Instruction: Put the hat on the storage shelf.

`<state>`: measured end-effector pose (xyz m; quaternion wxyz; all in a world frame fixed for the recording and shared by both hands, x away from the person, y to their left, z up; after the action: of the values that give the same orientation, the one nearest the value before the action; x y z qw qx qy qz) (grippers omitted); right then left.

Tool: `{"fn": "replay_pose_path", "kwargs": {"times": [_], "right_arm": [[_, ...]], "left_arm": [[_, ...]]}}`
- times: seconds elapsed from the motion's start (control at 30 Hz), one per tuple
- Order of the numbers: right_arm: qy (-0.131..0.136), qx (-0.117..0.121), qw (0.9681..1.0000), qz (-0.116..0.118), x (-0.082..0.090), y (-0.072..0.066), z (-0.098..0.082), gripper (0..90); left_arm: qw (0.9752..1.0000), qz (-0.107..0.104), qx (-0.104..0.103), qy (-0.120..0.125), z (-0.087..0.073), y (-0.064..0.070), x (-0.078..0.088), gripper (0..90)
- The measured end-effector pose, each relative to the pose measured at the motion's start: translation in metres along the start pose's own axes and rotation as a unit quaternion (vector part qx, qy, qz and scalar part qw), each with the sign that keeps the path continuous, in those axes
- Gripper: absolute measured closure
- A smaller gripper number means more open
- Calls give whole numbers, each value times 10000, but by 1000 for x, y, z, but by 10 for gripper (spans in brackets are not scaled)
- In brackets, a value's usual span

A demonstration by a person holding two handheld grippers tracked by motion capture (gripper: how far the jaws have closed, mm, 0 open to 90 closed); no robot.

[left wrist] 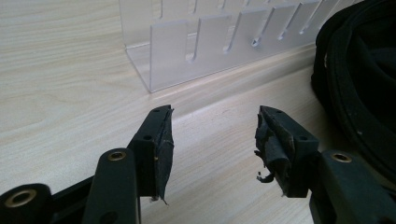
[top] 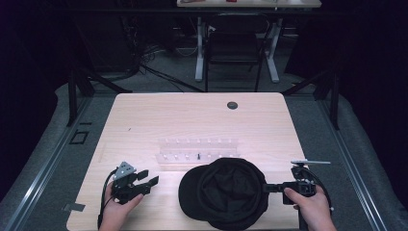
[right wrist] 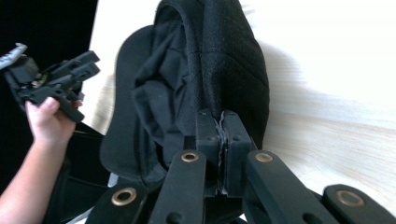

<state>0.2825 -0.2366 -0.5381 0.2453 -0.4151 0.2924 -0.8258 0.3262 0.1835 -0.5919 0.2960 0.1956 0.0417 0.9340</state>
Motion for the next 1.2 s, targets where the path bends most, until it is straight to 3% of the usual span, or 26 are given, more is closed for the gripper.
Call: {"fn": "replay_pose_path", "kwargs": {"times": [0.17, 0.2, 0.3, 0.47, 0.57, 0.7, 0.83, 0.87, 1.2], "right_arm": [[9, 112, 9999, 64, 4, -7, 4, 885], [129, 32, 9994, 324, 4, -14, 5, 885], [214, 26, 9989, 416, 4, -20, 7, 886], [296, -32, 9956, 893, 6, -42, 13, 886], [329, -52, 9941, 1032, 8, -51, 16, 886], [453, -6, 9901, 1331, 12, -71, 24, 886], [496, 117, 9897, 1338, 15, -79, 27, 886], [560, 74, 9876, 1462, 15, -85, 29, 886], [752, 148, 9840, 1609, 24, -101, 41, 887]], "left_arm": [[10000, 3, 1, -5, 0, 0, -1, 461], [10000, 4, 1, -4, 0, 0, -1, 461], [10000, 14, 4, -12, -1, 0, -1, 461], [10000, 5, 13, 1, 0, 0, -1, 463], [10000, 3, 11, 0, 0, 0, -1, 464], [10000, -12, 8, -22, 0, 0, 0, 470], [10000, -16, 17, -28, 0, 0, -1, 472], [10000, -23, 24, -19, 0, 0, -1, 472], [10000, -28, 19, -3, 0, 1, -1, 473]]}}
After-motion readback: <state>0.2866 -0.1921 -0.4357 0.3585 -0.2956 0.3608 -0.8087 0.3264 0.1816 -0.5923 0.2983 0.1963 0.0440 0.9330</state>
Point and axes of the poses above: each handheld gripper's, and its own axes: x roughly backward along the jaws, z roughly out of its top, y roughly to its right, the point moved 7 cm from there along -x, roughly forward along the jaws, and after that the axes turned 15 degrees about y, right-handed, at the moved point
